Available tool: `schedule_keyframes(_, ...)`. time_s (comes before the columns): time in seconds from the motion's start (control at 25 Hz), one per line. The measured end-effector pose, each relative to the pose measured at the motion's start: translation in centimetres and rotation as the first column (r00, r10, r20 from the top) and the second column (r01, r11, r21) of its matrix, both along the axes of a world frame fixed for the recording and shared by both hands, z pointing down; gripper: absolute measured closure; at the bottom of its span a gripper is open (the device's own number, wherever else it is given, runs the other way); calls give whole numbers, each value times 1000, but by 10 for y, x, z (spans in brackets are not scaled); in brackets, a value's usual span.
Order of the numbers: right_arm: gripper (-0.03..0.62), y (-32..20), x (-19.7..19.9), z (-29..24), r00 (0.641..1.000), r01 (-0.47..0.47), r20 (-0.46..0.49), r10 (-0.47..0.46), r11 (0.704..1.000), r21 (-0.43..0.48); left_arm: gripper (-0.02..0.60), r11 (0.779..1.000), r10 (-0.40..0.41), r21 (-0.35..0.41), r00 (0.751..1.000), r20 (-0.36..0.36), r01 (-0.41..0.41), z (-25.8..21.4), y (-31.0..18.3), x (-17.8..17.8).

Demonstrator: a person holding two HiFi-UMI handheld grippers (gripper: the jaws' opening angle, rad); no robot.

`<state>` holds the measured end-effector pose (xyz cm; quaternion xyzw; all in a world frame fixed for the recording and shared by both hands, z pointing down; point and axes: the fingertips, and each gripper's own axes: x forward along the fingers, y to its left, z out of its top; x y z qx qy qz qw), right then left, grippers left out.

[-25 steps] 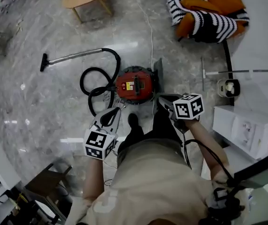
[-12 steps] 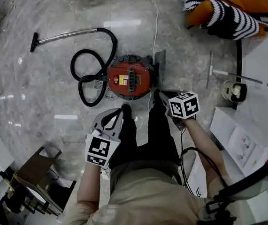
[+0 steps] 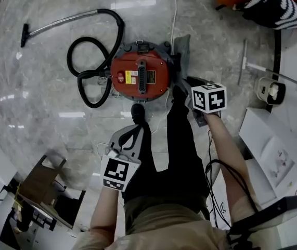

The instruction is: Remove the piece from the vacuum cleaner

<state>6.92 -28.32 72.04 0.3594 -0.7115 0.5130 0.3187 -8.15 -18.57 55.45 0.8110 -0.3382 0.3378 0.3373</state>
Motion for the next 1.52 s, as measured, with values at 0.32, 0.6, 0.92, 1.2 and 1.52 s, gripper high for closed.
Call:
schedule_keyframes(0.32, 364, -30, 20, 54, 993, -31, -113, 29, 1000, -8, 584, 997, -48, -56, 999, -17, 47, 44, 18, -8)
schedule_keyframes(0.6, 364, -44, 15, 93, 976, 29, -214, -36, 999, -34, 584, 993, -67, -99, 997, -37, 63, 61, 28, -9)
schedule_keyframes(0.92, 365, -41, 14, 112, 963, 72, -256, -86, 995, -66, 584, 990, -83, -119, 995, -50, 77, 70, 25, -12)
schedule_keyframes(1.2, 455, -34, 27, 119, 967, 81, -234, -104, 991, -106, 584, 990, -77, -120, 995, -62, 69, 71, 20, -9)
schedule_keyframes(1.52, 485, -34, 29, 123, 959, 124, -247, -139, 989, -74, 584, 988, -76, -135, 995, -61, 67, 79, 21, -9)
